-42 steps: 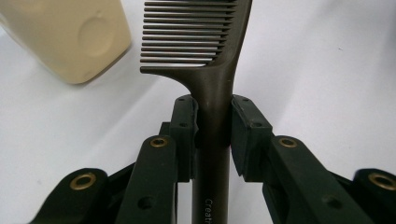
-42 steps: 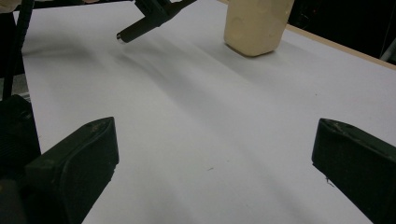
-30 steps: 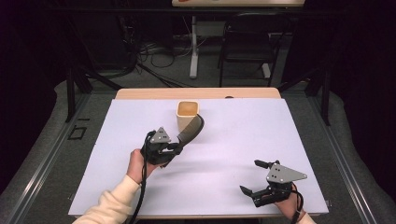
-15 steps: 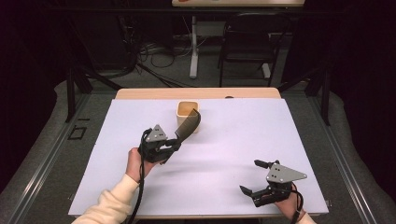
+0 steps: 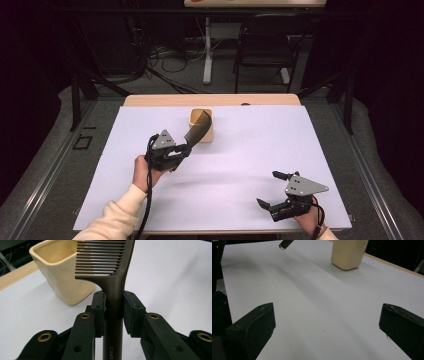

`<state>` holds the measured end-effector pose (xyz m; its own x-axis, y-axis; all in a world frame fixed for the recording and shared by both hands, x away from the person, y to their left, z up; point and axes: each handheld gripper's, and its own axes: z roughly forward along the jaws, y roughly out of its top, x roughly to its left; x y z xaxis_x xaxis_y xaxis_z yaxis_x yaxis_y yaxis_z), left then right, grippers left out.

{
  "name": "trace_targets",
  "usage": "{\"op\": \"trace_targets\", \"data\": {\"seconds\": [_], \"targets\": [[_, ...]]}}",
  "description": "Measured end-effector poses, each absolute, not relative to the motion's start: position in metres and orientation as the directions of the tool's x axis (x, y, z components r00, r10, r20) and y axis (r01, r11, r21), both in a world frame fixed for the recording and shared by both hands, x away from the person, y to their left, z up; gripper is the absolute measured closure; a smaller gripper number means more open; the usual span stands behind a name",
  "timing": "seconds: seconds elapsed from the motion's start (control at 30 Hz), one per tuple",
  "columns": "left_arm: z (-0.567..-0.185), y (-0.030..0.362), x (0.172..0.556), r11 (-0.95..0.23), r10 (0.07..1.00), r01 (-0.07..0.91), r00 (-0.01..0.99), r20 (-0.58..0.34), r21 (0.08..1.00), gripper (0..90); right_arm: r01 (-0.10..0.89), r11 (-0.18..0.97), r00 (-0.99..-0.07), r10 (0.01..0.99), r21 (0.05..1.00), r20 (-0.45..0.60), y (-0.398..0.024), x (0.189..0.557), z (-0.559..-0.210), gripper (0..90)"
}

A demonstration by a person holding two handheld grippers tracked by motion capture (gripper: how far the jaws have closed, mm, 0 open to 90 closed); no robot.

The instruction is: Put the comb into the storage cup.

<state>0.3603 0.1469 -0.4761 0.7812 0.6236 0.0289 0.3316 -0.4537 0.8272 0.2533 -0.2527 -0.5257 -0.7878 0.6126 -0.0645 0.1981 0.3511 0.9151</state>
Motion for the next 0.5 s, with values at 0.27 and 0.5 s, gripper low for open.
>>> {"op": "trace_targets", "data": {"seconds": [0.27,0.5], "targets": [[-0.469,0.151,0.366,-0.435,0.633,0.32,0.774,0.033,0.841,72.4,0.2,0.349,-0.789,0.612,0.916,-0.061,-0.253,0.254,-0.526,0.0],[-0.464,0.151,0.371,-0.415,0.643,0.318,0.765,0.028,0.853,72.4,0.198,0.351,-0.793,0.607,0.915,-0.062,-0.252,0.255,-0.526,0.0]]}}
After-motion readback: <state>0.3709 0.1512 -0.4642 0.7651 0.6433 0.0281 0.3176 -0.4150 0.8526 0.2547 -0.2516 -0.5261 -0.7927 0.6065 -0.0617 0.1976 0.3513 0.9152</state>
